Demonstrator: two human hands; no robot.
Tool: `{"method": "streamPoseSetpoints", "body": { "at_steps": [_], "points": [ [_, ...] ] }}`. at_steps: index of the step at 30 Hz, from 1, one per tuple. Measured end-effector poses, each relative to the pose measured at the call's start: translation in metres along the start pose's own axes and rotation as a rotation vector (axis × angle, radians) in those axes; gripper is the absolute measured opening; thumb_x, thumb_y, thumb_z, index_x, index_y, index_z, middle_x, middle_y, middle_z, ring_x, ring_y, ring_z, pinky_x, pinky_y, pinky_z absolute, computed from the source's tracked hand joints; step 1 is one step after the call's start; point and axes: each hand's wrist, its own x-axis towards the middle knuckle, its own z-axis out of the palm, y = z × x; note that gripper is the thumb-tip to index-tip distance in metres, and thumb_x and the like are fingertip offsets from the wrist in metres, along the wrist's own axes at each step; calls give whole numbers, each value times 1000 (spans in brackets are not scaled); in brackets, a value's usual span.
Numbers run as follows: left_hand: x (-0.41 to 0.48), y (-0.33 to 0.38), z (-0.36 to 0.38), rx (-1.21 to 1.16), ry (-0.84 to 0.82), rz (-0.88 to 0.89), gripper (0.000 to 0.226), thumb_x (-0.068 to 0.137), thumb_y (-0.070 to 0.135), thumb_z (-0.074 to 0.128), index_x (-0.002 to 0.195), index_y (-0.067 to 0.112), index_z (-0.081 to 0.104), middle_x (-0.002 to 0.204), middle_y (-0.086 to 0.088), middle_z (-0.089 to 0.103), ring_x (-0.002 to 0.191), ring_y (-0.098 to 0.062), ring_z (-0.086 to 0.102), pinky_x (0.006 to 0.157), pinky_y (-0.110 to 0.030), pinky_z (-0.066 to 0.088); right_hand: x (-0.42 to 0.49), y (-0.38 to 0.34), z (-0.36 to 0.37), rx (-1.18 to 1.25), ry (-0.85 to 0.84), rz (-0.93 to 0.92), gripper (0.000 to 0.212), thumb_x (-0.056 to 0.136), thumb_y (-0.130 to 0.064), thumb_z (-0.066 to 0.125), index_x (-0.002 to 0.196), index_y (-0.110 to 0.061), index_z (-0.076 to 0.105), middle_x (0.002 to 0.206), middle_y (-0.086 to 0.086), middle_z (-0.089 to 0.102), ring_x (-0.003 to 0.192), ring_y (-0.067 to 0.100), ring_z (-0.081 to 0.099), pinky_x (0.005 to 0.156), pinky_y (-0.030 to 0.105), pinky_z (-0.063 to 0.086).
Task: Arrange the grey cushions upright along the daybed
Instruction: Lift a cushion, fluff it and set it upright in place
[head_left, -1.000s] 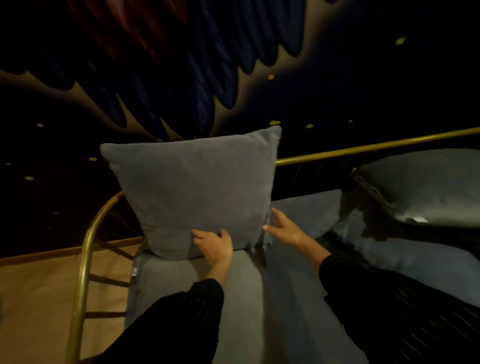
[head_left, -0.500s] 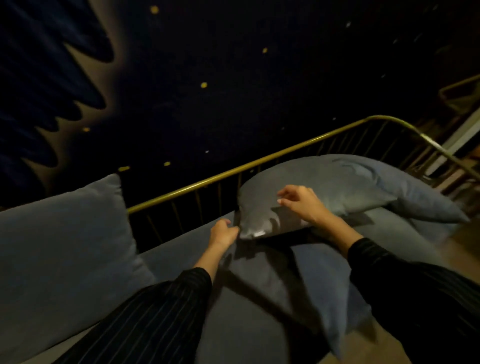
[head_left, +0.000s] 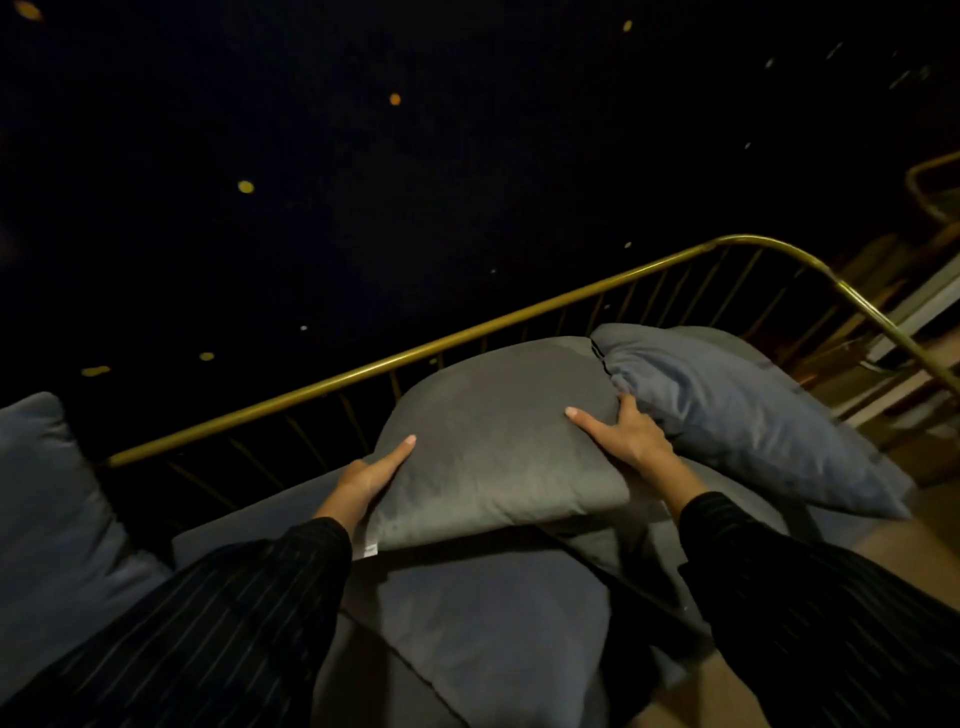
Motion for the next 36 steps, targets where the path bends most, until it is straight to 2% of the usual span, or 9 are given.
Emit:
{"method": "streamPoseSetpoints", "body": {
  "at_steps": [5,8,11,16,21,25,28,30,36],
  "points": [
    [-7,-14,5,-163,-30,26,73,60,53,86,112,6,64,96,-9,73,81,-26,72,60,-29,55,-4,-1,0,59,8,-16,120,56,-89,53,151,-25,17,150,13,40,132,38,44,106,52,40],
    [-15,-19,6,-174,33,84,83,48,58,88,110,7,67,98,-7,74,85,-26,72,74,-34,59,-14,5,-4,164,16,-35,132,41,-94,54,149,-25,23,147,8,45,128,35,49,103,52,44],
    [-31,-21,0,-115,118,140,101,34,73,83,111,9,67,103,-7,72,91,-28,70,90,-43,57,-32,11,-6,258,52,-55,113,56,-78,68,145,-20,31,144,7,48,126,32,52,103,50,45],
    [-58,-37,-25,47,271,218,103,33,86,71,104,11,69,102,-6,73,95,-31,69,89,-44,56,-76,25,12,452,117,-70,90,64,-53,81,136,-15,42,133,8,55,112,27,57,97,41,48],
    [-81,-90,-57,71,380,197,91,50,78,74,111,11,69,108,-9,70,99,-34,66,77,-37,50,-125,40,57,540,110,-66,91,49,-67,80,122,-25,45,124,6,60,108,26,60,96,44,50],
    [-75,-146,-71,-57,189,136,107,36,73,83,121,12,60,111,-5,69,97,-30,68,82,-39,56,-138,51,74,320,94,4,87,50,-84,63,114,-30,38,123,8,59,111,34,59,96,47,48],
    [-64,-147,-77,-131,-117,73,110,30,51,95,126,11,61,109,-10,75,94,-31,73,78,-41,58,-126,56,66,325,15,58,81,60,-76,67,113,-22,36,126,11,57,113,34,58,96,42,47],
    [-56,-134,-84,-162,-242,6,100,40,49,94,126,9,62,112,-15,74,101,-35,71,87,-45,56,-113,53,60,395,-30,66,84,67,-65,72,125,-15,39,131,11,55,117,32,56,95,35,44],
    [-50,-98,-67,-220,-178,22,72,61,51,87,121,15,66,110,-13,75,100,-36,72,92,-50,54,-71,42,60,710,-192,-64,76,63,-40,87,125,-13,51,119,7,66,99,20,67,77,33,58]
  ]
}}
